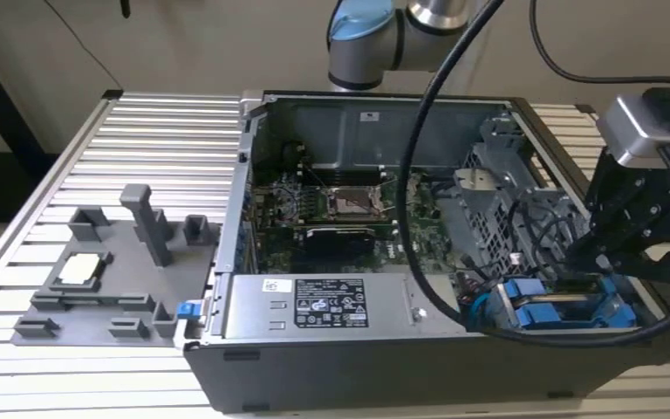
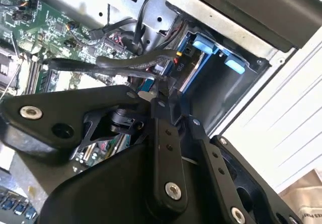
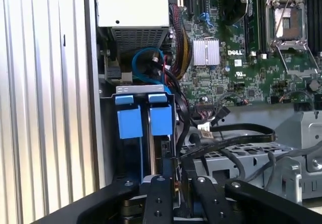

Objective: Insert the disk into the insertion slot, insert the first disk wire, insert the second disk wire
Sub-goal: 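Insert the second disk wire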

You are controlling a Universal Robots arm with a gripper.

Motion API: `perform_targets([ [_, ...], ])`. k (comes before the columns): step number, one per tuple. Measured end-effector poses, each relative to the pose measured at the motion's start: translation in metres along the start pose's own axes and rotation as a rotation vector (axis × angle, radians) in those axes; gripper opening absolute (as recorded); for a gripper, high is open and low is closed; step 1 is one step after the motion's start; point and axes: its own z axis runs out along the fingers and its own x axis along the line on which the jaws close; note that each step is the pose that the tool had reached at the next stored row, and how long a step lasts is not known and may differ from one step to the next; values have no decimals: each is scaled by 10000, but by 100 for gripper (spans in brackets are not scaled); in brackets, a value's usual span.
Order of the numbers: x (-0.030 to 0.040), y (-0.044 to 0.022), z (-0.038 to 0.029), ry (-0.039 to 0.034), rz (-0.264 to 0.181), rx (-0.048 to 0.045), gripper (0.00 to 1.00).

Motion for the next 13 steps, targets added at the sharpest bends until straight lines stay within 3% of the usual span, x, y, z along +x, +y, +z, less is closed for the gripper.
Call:
perform_targets([
  [7,-45,15,-299,18,0,1,23],
  [13,-49,16,-326,19,0,1,23],
])
